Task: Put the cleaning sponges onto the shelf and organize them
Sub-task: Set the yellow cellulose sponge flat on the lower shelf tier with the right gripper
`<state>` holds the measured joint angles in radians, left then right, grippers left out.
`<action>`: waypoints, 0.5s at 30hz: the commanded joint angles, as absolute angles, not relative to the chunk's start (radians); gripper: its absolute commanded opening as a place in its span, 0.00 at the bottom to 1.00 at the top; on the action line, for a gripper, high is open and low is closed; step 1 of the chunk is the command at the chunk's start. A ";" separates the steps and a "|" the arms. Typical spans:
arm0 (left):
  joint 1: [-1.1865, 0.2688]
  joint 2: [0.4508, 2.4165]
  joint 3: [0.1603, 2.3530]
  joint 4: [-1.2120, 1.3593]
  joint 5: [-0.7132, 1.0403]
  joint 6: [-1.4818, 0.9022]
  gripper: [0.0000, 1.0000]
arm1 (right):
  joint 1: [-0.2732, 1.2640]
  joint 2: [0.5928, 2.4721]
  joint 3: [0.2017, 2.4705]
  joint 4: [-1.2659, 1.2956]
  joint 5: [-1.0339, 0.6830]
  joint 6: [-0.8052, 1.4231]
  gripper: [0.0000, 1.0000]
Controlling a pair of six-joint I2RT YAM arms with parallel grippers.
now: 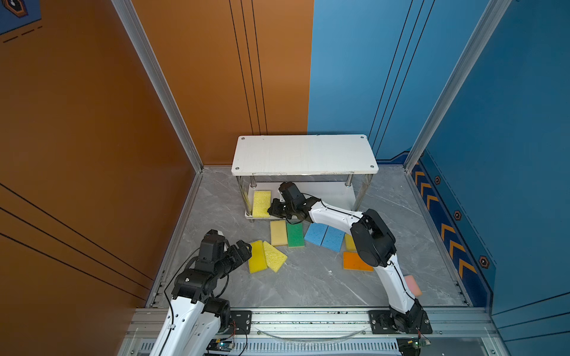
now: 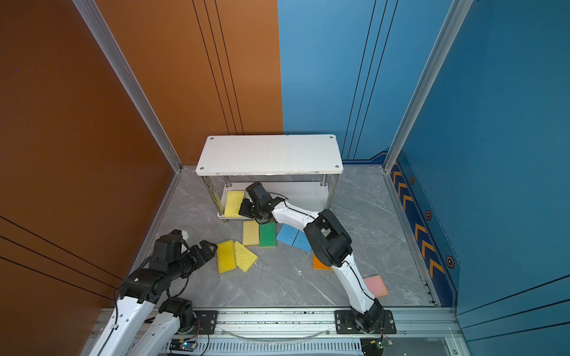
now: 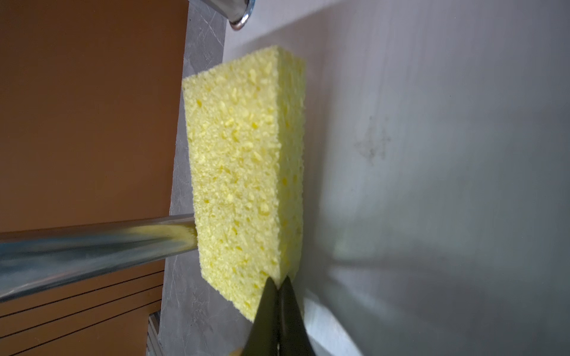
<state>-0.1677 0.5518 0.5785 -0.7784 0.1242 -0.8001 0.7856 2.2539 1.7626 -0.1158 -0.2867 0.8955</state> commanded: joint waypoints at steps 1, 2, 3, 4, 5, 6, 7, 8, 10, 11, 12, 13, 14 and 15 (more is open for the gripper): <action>-0.157 0.556 0.603 -0.787 0.146 -0.776 0.95 | 0.780 2.273 1.789 -0.140 -0.271 0.900 0.00; -0.157 0.556 0.603 -0.786 0.146 -0.776 0.95 | 0.779 2.274 1.790 -0.140 -0.271 0.902 0.00; -0.156 0.556 0.602 -0.786 0.149 -0.776 0.95 | 0.777 2.278 1.790 -0.140 -0.273 0.902 0.00; -0.155 0.557 0.602 -0.785 0.149 -0.776 0.95 | 0.778 2.279 1.816 -0.140 -0.273 0.903 0.00; -0.155 0.556 0.602 -0.785 0.150 -0.776 0.95 | 0.775 2.281 1.820 -0.138 -0.274 0.905 0.00; -0.153 0.557 0.601 -0.785 0.151 -0.776 0.95 | 0.776 2.283 1.822 -0.138 -0.275 0.905 0.00; -0.153 0.557 0.601 -0.784 0.152 -0.775 0.95 | 0.774 2.284 1.824 -0.138 -0.275 0.905 0.00; -0.151 0.557 0.601 -0.782 0.153 -0.775 0.95 | 0.774 2.283 1.824 -0.138 -0.273 0.905 0.02; -0.150 0.560 0.601 -0.780 0.155 -0.774 0.95 | 0.772 2.284 1.825 -0.138 -0.270 0.905 0.09; -0.148 0.561 0.600 -0.779 0.156 -0.773 0.95 | 0.772 2.286 1.827 -0.138 -0.270 0.904 0.14; -0.149 0.562 0.601 -0.779 0.159 -0.773 0.95 | 0.772 2.286 1.828 -0.138 -0.271 0.905 0.17; -0.147 0.561 0.600 -0.778 0.160 -0.772 0.95 | 0.772 2.286 1.830 -0.138 -0.274 0.905 0.21; -0.145 0.561 0.601 -0.777 0.162 -0.771 0.95 | 0.771 2.285 1.830 -0.138 -0.276 0.905 0.24; -0.144 0.562 0.600 -0.778 0.164 -0.772 0.95 | 0.771 2.286 1.830 -0.136 -0.276 0.906 0.27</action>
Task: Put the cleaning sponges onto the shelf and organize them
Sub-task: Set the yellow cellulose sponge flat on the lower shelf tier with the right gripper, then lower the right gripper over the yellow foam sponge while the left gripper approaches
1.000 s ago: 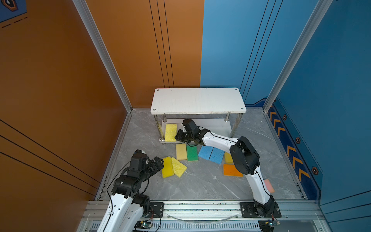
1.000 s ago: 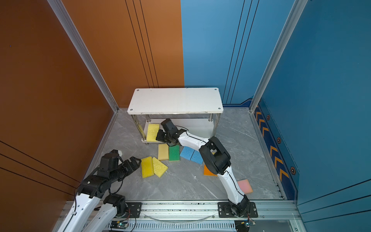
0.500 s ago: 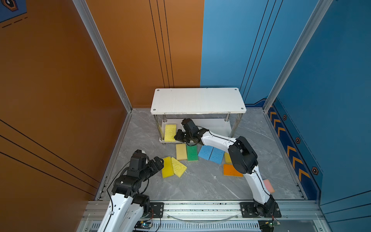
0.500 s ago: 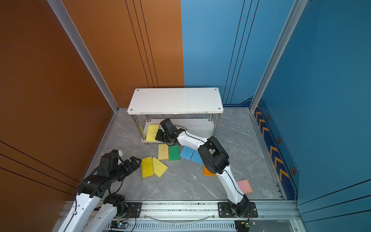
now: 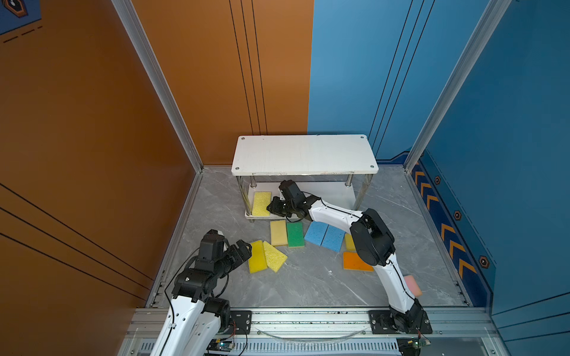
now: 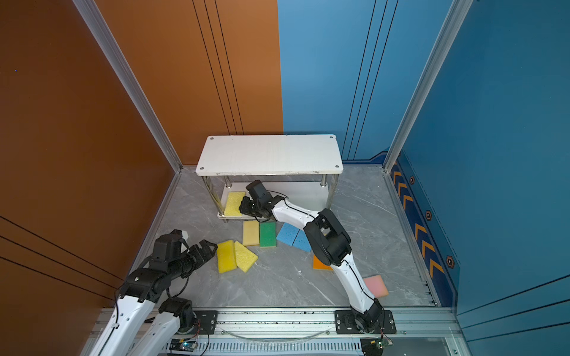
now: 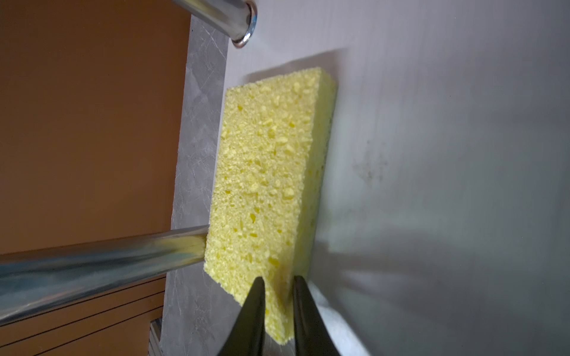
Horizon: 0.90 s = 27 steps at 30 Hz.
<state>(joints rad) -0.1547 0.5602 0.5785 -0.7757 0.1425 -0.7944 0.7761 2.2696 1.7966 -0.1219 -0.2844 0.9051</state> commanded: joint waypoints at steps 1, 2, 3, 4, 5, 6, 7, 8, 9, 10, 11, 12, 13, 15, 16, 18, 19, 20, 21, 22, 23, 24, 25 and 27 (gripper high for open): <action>-0.144 0.562 0.600 -0.777 0.165 -0.772 0.95 | 0.771 2.286 1.830 -0.134 -0.278 0.906 0.29; -0.144 0.561 0.598 -0.775 0.165 -0.772 0.95 | 0.771 2.287 1.830 -0.133 -0.281 0.907 0.32; -0.144 0.561 0.598 -0.776 0.166 -0.772 0.95 | 0.771 2.287 1.830 -0.131 -0.282 0.908 0.34; -0.144 0.562 0.599 -0.775 0.167 -0.772 0.95 | 0.771 2.286 1.830 -0.131 -0.284 0.908 0.35; -0.144 0.562 0.598 -0.775 0.166 -0.772 0.95 | 0.771 2.287 1.830 -0.131 -0.284 0.908 0.35; -0.142 0.562 0.598 -0.776 0.167 -0.771 0.95 | 0.771 2.286 1.829 -0.129 -0.284 0.908 0.36; -0.143 0.562 0.598 -0.774 0.166 -0.772 0.95 | 0.771 2.285 1.827 -0.130 -0.283 0.908 0.36; -0.143 0.562 0.598 -0.774 0.168 -0.770 0.95 | 0.770 2.281 1.826 -0.129 -0.281 0.908 0.37; -0.143 0.561 0.599 -0.774 0.169 -0.770 0.96 | 0.770 2.278 1.822 -0.128 -0.280 0.906 0.37; -0.143 0.562 0.601 -0.774 0.169 -0.770 0.96 | 0.770 2.272 1.815 -0.126 -0.274 0.905 0.38; -0.142 0.561 0.600 -0.774 0.171 -0.770 0.96 | 0.769 2.260 1.804 -0.119 -0.266 0.901 0.39; -0.141 0.560 0.601 -0.774 0.172 -0.770 0.96 | 0.771 2.249 1.803 -0.115 -0.257 0.896 0.40; -0.142 0.559 0.601 -0.773 0.172 -0.768 0.96 | 0.771 2.232 1.762 -0.108 -0.249 0.890 0.41; -0.141 0.558 0.601 -0.771 0.175 -0.768 0.98 | 0.772 2.199 1.727 -0.096 -0.236 0.874 0.45; -0.141 0.558 0.600 -0.768 0.178 -0.767 0.98 | 0.773 2.178 1.702 -0.087 -0.230 0.865 0.46; -0.137 0.558 0.598 -0.761 0.184 -0.764 0.98 | 0.774 2.135 1.650 -0.070 -0.222 0.850 0.47; -0.137 0.558 0.600 -0.761 0.187 -0.763 0.98 | 0.773 2.107 1.621 -0.063 -0.216 0.842 0.47; -0.137 0.558 0.599 -0.761 0.187 -0.762 0.98 | 0.777 2.082 1.589 -0.055 -0.210 0.834 0.48; -0.135 0.558 0.598 -0.760 0.188 -0.763 0.98 | 0.780 2.047 1.561 -0.050 -0.207 0.826 0.48; -0.134 0.557 0.597 -0.759 0.187 -0.762 0.98 | 0.785 2.016 1.532 -0.048 -0.205 0.815 0.48; -0.135 0.556 0.597 -0.759 0.189 -0.762 0.98 | 0.793 1.991 1.503 -0.051 -0.203 0.801 0.48; -0.132 0.555 0.597 -0.759 0.186 -0.764 0.98 | 0.802 1.965 1.482 -0.059 -0.201 0.788 0.48; -0.132 0.552 0.595 -0.758 0.187 -0.768 0.98 | 0.813 1.938 1.456 -0.076 -0.199 0.768 0.48; -0.132 0.543 0.586 -0.750 0.192 -0.775 0.98 | 0.840 1.893 1.419 -0.121 -0.195 0.733 0.49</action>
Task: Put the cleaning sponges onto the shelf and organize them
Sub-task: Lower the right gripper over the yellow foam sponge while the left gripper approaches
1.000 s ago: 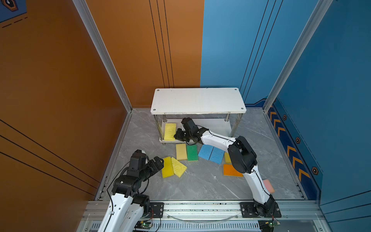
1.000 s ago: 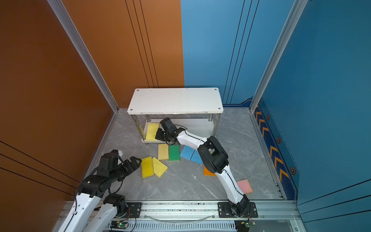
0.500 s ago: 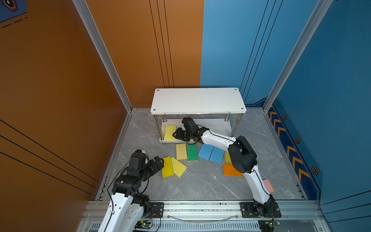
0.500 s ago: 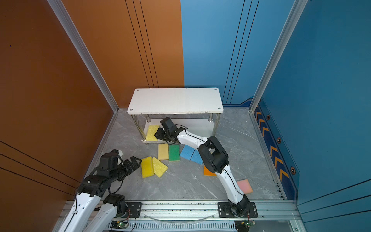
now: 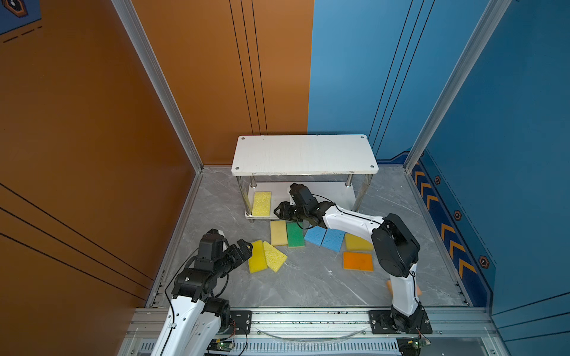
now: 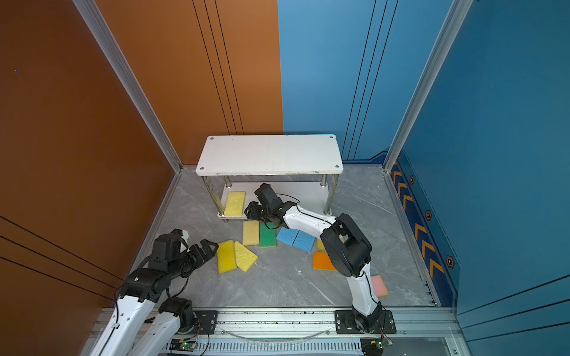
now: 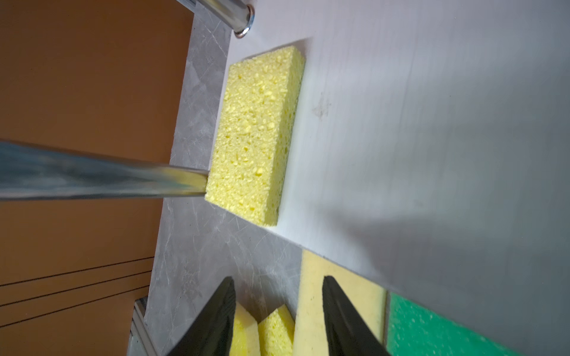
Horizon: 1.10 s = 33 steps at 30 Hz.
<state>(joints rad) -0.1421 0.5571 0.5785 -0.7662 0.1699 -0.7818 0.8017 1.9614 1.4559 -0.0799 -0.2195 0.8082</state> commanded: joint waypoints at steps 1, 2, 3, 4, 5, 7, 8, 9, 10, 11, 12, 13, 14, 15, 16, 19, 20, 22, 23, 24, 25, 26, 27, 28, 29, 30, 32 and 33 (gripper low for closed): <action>-0.131 0.539 0.578 -0.744 0.194 -0.780 0.98 | 0.856 1.871 1.399 -0.143 -0.197 0.717 0.49; -0.131 0.533 0.568 -0.738 0.197 -0.787 0.98 | 0.872 1.852 1.379 -0.166 -0.199 0.701 0.49; -0.130 0.529 0.557 -0.730 0.199 -0.794 0.98 | 0.888 1.835 1.366 -0.187 -0.199 0.687 0.49; -0.130 0.526 0.542 -0.720 0.201 -0.800 0.98 | 0.905 1.815 1.349 -0.209 -0.194 0.676 0.49; -0.131 0.527 0.530 -0.710 0.205 -0.806 0.97 | 0.917 1.799 1.330 -0.220 -0.190 0.671 0.49; -0.136 0.543 0.505 -0.691 0.196 -0.819 0.95 | 0.938 1.757 1.283 -0.221 -0.196 0.676 0.49; -0.138 0.556 0.499 -0.684 0.188 -0.821 0.94 | 0.947 1.741 1.266 -0.221 -0.198 0.676 0.49; -0.141 0.578 0.494 -0.676 0.178 -0.816 0.92 | 0.953 1.721 1.244 -0.224 -0.198 0.677 0.49; -0.145 0.603 0.488 -0.669 0.164 -0.811 0.92 | 0.958 1.702 1.226 -0.224 -0.197 0.678 0.49; -0.147 0.629 0.485 -0.661 0.156 -0.806 0.91 | 0.960 1.685 1.212 -0.222 -0.196 0.681 0.49; -0.150 0.659 0.481 -0.649 0.149 -0.800 0.90 | 0.961 1.665 1.196 -0.222 -0.195 0.680 0.50; -0.154 0.687 0.478 -0.634 0.144 -0.795 0.89 | 0.960 1.650 1.185 -0.221 -0.191 0.680 0.50; -0.155 0.709 0.473 -0.619 0.141 -0.791 0.88 | 0.960 1.636 1.174 -0.222 -0.188 0.678 0.49; -0.158 0.729 0.468 -0.598 0.142 -0.788 0.85 | 0.958 1.622 1.166 -0.224 -0.186 0.676 0.50; -0.158 0.749 0.458 -0.573 0.143 -0.788 0.81 | 0.956 1.611 1.157 -0.224 -0.186 0.674 0.50; -0.158 0.804 0.431 -0.498 0.169 -0.793 0.75 | 0.947 1.588 1.134 -0.222 -0.189 0.671 0.50; -0.159 0.822 0.422 -0.479 0.177 -0.795 0.74 | 0.944 1.585 1.128 -0.221 -0.189 0.671 0.50; -0.160 0.861 0.407 -0.439 0.199 -0.795 0.70 | 0.935 1.577 1.113 -0.221 -0.192 0.672 0.50; -0.161 0.871 0.405 -0.429 0.202 -0.794 0.69 | 0.931 1.574 1.107 -0.220 -0.195 0.671 0.50; -0.161 0.880 0.400 -0.423 0.200 -0.791 0.68 | 0.927 1.569 1.099 -0.218 -0.198 0.672 0.50; -0.159 0.884 0.394 -0.414 0.198 -0.789 0.66 | 0.923 1.564 1.089 -0.214 -0.198 0.672 0.50; -0.158 0.885 0.388 -0.405 0.201 -0.788 0.65 | 0.919 1.558 1.083 -0.212 -0.198 0.674 0.50; -0.156 0.889 0.381 -0.391 0.205 -0.788 0.63 | 0.917 1.553 1.075 -0.208 -0.198 0.676 0.50; -0.154 0.890 0.373 -0.375 0.212 -0.790 0.61 | 0.913 1.548 1.068 -0.206 -0.198 0.678 0.50; -0.153 0.891 0.366 -0.361 0.219 -0.794 0.59 | 0.910 1.546 1.063 -0.204 -0.198 0.679 0.50; -0.150 0.893 0.356 -0.342 0.227 -0.798 0.58 | 0.907 1.541 1.057 -0.201 -0.199 0.681 0.50; -0.145 0.900 0.341 -0.310 0.246 -0.805 0.55 | 0.902 1.536 1.049 -0.196 -0.201 0.685 0.50; -0.142 0.906 0.335 -0.296 0.252 -0.808 0.53 | 0.899 1.534 1.047 -0.195 -0.201 0.685 0.50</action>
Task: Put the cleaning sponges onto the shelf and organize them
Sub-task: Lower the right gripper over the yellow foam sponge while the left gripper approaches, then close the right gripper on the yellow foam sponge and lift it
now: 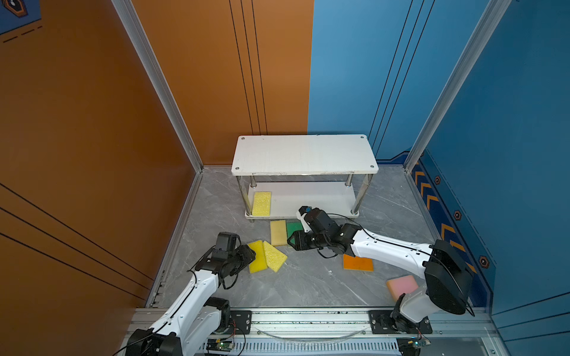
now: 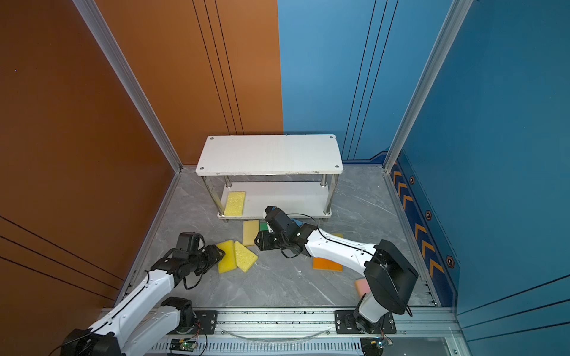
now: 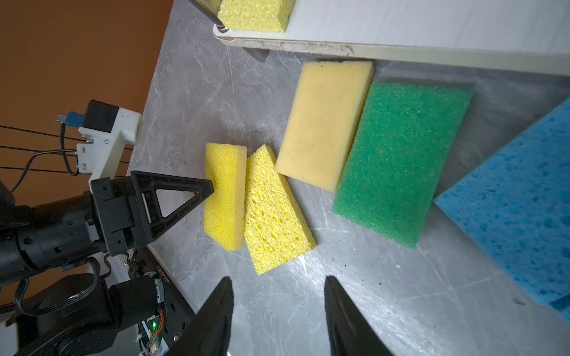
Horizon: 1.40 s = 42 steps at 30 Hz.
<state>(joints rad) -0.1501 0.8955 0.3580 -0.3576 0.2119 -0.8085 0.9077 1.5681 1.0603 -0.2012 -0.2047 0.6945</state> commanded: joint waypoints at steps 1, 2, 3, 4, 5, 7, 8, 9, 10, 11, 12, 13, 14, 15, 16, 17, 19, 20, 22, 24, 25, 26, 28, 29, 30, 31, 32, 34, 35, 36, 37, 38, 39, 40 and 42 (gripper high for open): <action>-0.140 0.912 0.330 -0.288 0.259 -0.810 0.52 | 0.899 1.531 1.044 -0.195 -0.203 0.686 0.50; -0.137 0.917 0.328 -0.283 0.264 -0.809 0.50 | 0.897 1.530 1.042 -0.193 -0.203 0.688 0.50; -0.134 0.922 0.325 -0.278 0.268 -0.808 0.49 | 0.897 1.529 1.041 -0.193 -0.204 0.690 0.50; -0.131 0.926 0.321 -0.272 0.270 -0.807 0.48 | 0.896 1.528 1.039 -0.191 -0.204 0.691 0.50; -0.127 0.928 0.318 -0.268 0.275 -0.807 0.47 | 0.895 1.527 1.039 -0.190 -0.205 0.693 0.50; -0.122 0.935 0.311 -0.259 0.281 -0.807 0.42 | 0.895 1.526 1.039 -0.190 -0.204 0.696 0.50; -0.120 0.938 0.309 -0.256 0.284 -0.807 0.40 | 0.896 1.526 1.039 -0.189 -0.204 0.696 0.50; -0.118 0.939 0.308 -0.253 0.287 -0.807 0.36 | 0.895 1.526 1.039 -0.188 -0.203 0.699 0.50; -0.116 0.939 0.307 -0.252 0.290 -0.805 0.31 | 0.896 1.526 1.040 -0.188 -0.202 0.699 0.50; -0.115 0.940 0.306 -0.252 0.290 -0.804 0.27 | 0.896 1.526 1.039 -0.187 -0.202 0.701 0.50; -0.114 0.942 0.307 -0.252 0.292 -0.802 0.23 | 0.895 1.526 1.038 -0.187 -0.203 0.701 0.50; -0.112 0.942 0.307 -0.252 0.294 -0.801 0.20 | 0.896 1.528 1.039 -0.184 -0.202 0.702 0.50; -0.112 0.942 0.307 -0.252 0.295 -0.801 0.17 | 0.895 1.528 1.039 -0.184 -0.202 0.703 0.50; -0.112 0.942 0.308 -0.253 0.298 -0.799 0.13 | 0.896 1.528 1.039 -0.182 -0.202 0.704 0.50; -0.111 0.942 0.307 -0.253 0.302 -0.799 0.11 | 0.897 1.528 1.039 -0.182 -0.203 0.705 0.50; -0.110 0.942 0.307 -0.253 0.304 -0.799 0.09 | 0.897 1.527 1.039 -0.181 -0.202 0.706 0.50; -0.110 0.939 0.309 -0.255 0.315 -0.799 0.05 | 0.897 1.524 1.040 -0.181 -0.202 0.707 0.50; -0.109 0.934 0.312 -0.260 0.319 -0.799 0.03 | 0.897 1.521 1.039 -0.182 -0.202 0.706 0.50; -0.111 0.922 0.319 -0.271 0.330 -0.802 0.01 | 0.895 1.511 1.038 -0.183 -0.204 0.706 0.50; -0.113 0.898 0.326 -0.289 0.341 -0.804 0.00 | 0.893 1.498 1.035 -0.187 -0.210 0.704 0.50; -0.114 0.888 0.330 -0.295 0.344 -0.806 0.00 | 0.889 1.492 1.034 -0.190 -0.215 0.701 0.50; -0.116 0.876 0.332 -0.304 0.350 -0.808 0.00 | 0.886 1.485 1.031 -0.192 -0.222 0.701 0.50; -0.119 0.855 0.338 -0.318 0.361 -0.813 0.00 | 0.876 1.474 1.027 -0.195 -0.243 0.701 0.51; -0.122 0.846 0.340 -0.321 0.373 -0.818 0.00 | 0.872 1.469 1.023 -0.197 -0.256 0.700 0.51; -0.125 0.838 0.342 -0.322 0.383 -0.823 0.00 | 0.866 1.462 1.021 -0.199 -0.267 0.700 0.51; -0.127 0.834 0.343 -0.322 0.395 -0.827 0.00 | 0.862 1.458 1.018 -0.200 -0.275 0.698 0.51; -0.131 0.830 0.349 -0.322 0.405 -0.832 0.00 | 0.859 1.451 1.018 -0.204 -0.285 0.699 0.51; -0.140 0.824 0.360 -0.323 0.420 -0.839 0.00 | 0.853 1.439 1.017 -0.213 -0.304 0.697 0.51; -0.146 0.821 0.369 -0.321 0.428 -0.843 0.00 | 0.851 1.431 1.017 -0.216 -0.312 0.695 0.51; -0.154 0.824 0.382 -0.321 0.437 -0.845 0.00 | 0.847 1.425 1.018 -0.219 -0.320 0.692 0.51; -0.159 0.824 0.393 -0.321 0.443 -0.845 0.00 | 0.842 1.419 1.019 -0.223 -0.328 0.693 0.51; -0.168 0.826 0.405 -0.319 0.447 -0.845 0.00 | 0.834 1.414 1.020 -0.227 -0.344 0.693 0.51; -0.176 0.828 0.418 -0.321 0.453 -0.845 0.00 | 0.826 1.408 1.021 -0.230 -0.359 0.696 0.52; -0.184 0.830 0.428 -0.321 0.458 -0.843 0.00 | 0.820 1.401 1.021 -0.232 -0.370 0.699 0.53; -0.199 0.834 0.448 -0.316 0.474 -0.841 0.00 | 0.804 1.389 1.025 -0.247 -0.396 0.701 0.55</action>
<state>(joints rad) -0.1825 0.8322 0.4053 -0.3061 0.4232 -0.8387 0.8234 1.4239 1.0302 -0.2031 -0.3408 0.6964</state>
